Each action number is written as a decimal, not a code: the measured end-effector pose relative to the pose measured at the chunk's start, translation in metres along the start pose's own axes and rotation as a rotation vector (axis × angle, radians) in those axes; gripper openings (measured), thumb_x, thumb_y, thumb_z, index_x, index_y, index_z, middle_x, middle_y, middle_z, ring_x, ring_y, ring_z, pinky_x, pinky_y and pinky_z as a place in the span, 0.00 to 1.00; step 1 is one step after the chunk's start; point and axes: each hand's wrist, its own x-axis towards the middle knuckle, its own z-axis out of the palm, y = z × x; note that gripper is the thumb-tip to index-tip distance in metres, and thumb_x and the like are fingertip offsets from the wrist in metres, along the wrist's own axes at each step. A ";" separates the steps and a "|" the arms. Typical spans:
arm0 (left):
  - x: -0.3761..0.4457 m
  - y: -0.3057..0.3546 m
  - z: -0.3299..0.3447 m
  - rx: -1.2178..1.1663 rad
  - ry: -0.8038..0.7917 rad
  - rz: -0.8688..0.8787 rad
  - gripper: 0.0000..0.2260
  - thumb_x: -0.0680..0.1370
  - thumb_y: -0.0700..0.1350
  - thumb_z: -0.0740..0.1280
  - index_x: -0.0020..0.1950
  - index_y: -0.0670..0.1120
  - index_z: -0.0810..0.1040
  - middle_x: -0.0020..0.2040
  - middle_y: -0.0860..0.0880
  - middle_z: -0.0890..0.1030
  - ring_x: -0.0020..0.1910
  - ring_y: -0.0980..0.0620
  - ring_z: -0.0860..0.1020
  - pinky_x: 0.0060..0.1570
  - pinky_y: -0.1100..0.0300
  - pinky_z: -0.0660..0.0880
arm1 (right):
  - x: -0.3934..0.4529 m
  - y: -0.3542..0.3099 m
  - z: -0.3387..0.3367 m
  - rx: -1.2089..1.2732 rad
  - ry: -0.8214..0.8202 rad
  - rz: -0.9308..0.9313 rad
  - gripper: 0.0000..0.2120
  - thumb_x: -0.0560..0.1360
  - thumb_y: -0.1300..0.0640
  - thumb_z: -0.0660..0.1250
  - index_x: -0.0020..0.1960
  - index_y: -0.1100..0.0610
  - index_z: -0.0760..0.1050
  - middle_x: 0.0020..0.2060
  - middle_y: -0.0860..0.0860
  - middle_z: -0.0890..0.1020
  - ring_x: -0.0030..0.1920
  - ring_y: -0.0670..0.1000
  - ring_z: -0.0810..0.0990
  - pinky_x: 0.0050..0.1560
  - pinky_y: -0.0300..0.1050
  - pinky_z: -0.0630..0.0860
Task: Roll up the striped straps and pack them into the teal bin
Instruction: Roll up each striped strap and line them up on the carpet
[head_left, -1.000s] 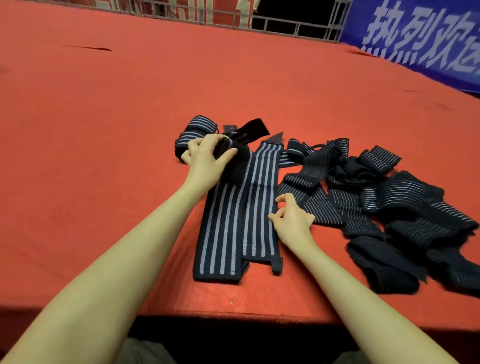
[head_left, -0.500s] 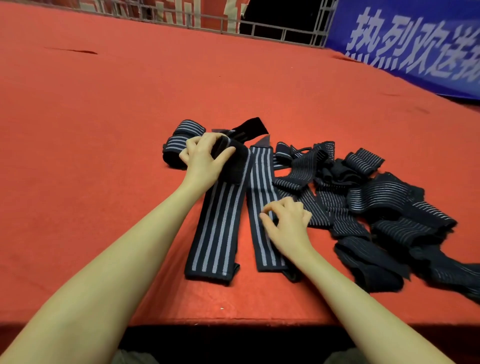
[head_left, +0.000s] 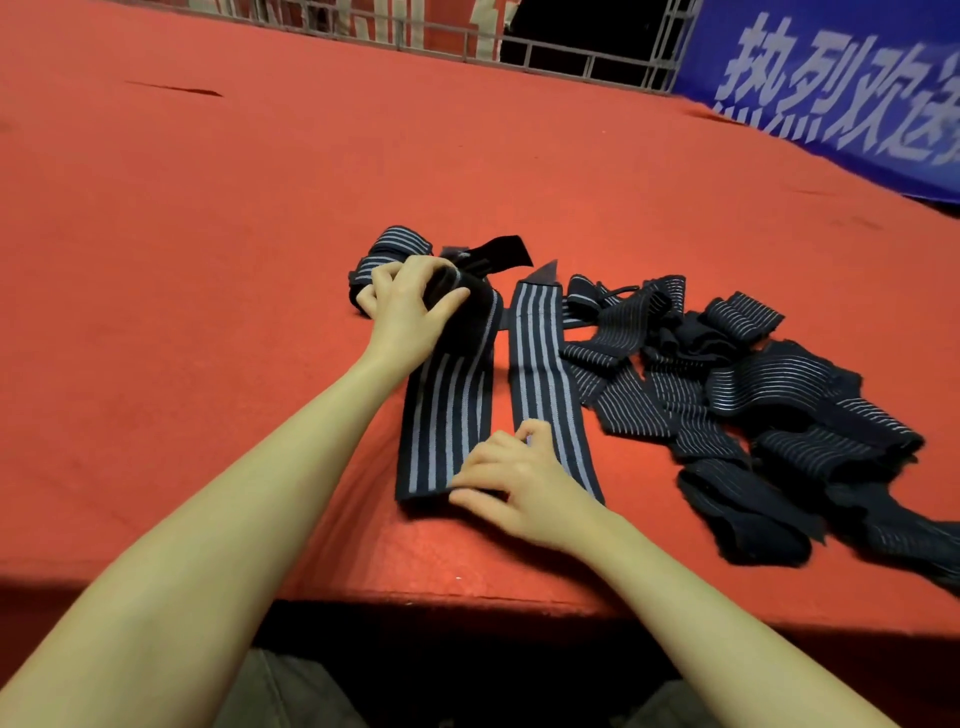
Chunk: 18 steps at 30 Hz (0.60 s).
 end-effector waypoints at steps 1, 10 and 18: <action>0.000 0.001 -0.003 -0.002 0.006 -0.001 0.10 0.77 0.50 0.68 0.56 0.50 0.76 0.53 0.63 0.72 0.61 0.51 0.63 0.59 0.54 0.53 | 0.003 -0.003 -0.005 0.099 0.054 0.074 0.15 0.76 0.44 0.60 0.44 0.49 0.82 0.39 0.42 0.80 0.43 0.42 0.73 0.52 0.49 0.57; -0.002 0.008 -0.009 -0.029 -0.010 0.054 0.10 0.77 0.51 0.67 0.56 0.51 0.76 0.55 0.64 0.73 0.61 0.53 0.63 0.57 0.54 0.53 | 0.006 0.004 -0.016 0.157 0.045 0.123 0.17 0.75 0.41 0.59 0.42 0.49 0.82 0.46 0.40 0.80 0.52 0.44 0.72 0.56 0.46 0.55; -0.015 -0.005 -0.007 -0.028 -0.005 0.068 0.10 0.75 0.53 0.67 0.54 0.52 0.77 0.54 0.64 0.75 0.60 0.51 0.65 0.54 0.52 0.55 | 0.041 0.021 -0.009 0.139 0.401 0.485 0.17 0.75 0.52 0.63 0.63 0.52 0.74 0.58 0.47 0.75 0.60 0.49 0.70 0.58 0.45 0.58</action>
